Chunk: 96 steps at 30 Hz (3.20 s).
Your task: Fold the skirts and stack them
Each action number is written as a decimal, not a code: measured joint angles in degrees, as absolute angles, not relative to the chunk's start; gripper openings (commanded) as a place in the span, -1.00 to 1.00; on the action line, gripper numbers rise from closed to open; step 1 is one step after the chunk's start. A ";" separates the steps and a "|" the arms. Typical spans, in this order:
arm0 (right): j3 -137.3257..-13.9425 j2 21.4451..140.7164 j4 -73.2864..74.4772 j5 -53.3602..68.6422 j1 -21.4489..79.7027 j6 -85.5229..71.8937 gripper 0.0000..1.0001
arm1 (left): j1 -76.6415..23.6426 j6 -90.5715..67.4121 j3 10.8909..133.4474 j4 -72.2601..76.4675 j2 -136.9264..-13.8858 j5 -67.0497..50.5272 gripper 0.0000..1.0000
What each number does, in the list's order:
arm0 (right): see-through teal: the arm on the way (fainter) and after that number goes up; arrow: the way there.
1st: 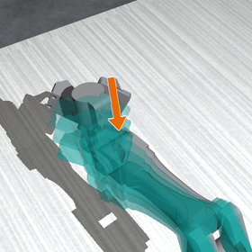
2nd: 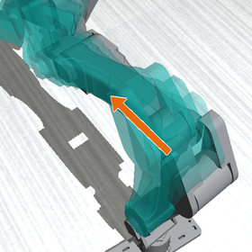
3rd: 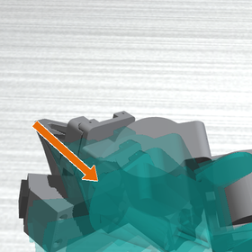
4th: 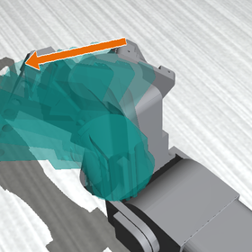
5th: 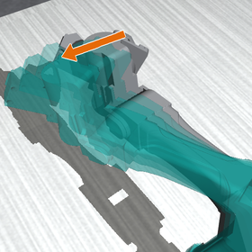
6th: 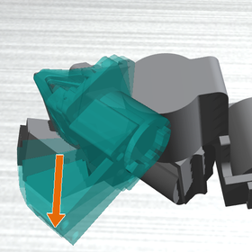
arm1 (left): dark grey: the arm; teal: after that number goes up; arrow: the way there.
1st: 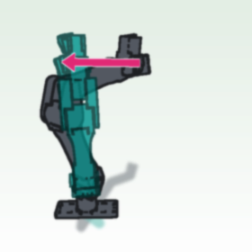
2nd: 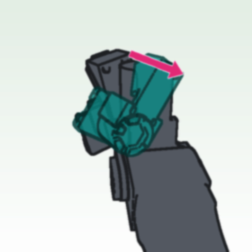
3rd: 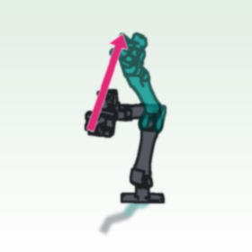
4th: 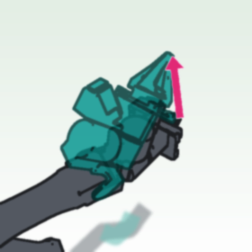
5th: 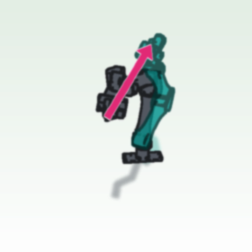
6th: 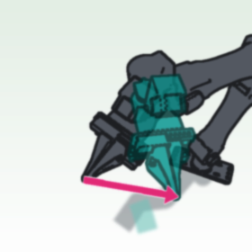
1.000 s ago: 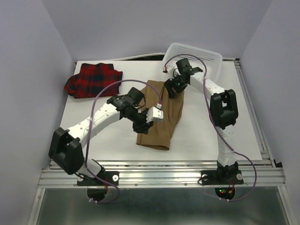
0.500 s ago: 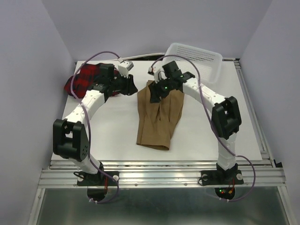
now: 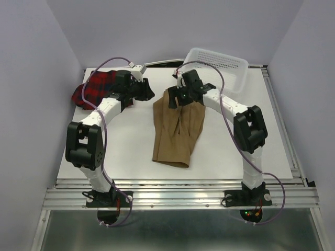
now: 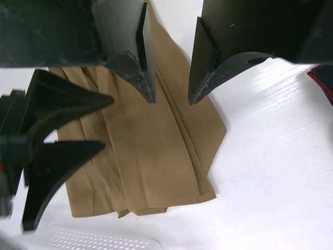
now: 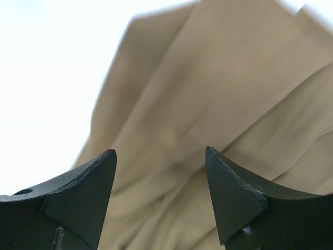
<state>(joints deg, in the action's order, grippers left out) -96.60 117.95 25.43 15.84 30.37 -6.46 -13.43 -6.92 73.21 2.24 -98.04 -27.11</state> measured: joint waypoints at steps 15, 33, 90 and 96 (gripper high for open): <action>-112.55 134.67 22.81 0.60 30.37 -10.52 -0.39 | -12.95 -6.26 70.06 3.38 -93.73 -25.47 -0.14; -119.13 136.03 23.29 11.18 31.53 -15.86 -0.45 | -12.14 -6.24 67.81 4.49 -92.62 -25.63 -0.14; -72.58 119.13 28.73 54.52 27.16 -2.98 -0.12 | -57.43 71.55 26.61 -2.42 -68.60 -6.98 0.56; -72.58 119.00 28.75 54.19 27.20 -2.81 -0.13 | -57.67 72.23 26.61 1.04 -70.87 -7.05 0.40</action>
